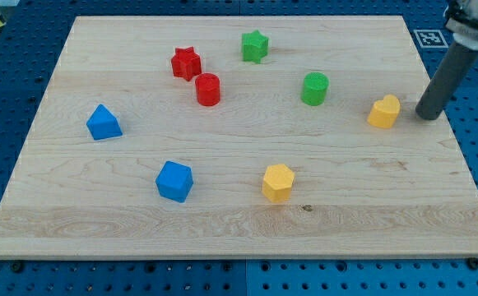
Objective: Move blue triangle on top left to blue cube
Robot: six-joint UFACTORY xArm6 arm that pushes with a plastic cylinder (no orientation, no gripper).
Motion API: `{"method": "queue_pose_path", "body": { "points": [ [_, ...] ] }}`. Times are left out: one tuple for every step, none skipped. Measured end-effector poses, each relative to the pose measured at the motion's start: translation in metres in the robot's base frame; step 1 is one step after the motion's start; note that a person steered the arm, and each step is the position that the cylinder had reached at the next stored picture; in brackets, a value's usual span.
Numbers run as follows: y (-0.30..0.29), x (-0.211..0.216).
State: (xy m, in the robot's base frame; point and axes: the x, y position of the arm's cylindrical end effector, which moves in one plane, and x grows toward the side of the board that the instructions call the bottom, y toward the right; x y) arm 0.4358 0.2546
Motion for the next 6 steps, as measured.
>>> {"method": "queue_pose_path", "body": {
  "points": [
    [-0.022, 0.026],
    [-0.042, 0.051],
    [-0.058, 0.070],
    [-0.080, 0.088],
    [-0.120, 0.098],
    [-0.147, 0.098]
  ]
}}
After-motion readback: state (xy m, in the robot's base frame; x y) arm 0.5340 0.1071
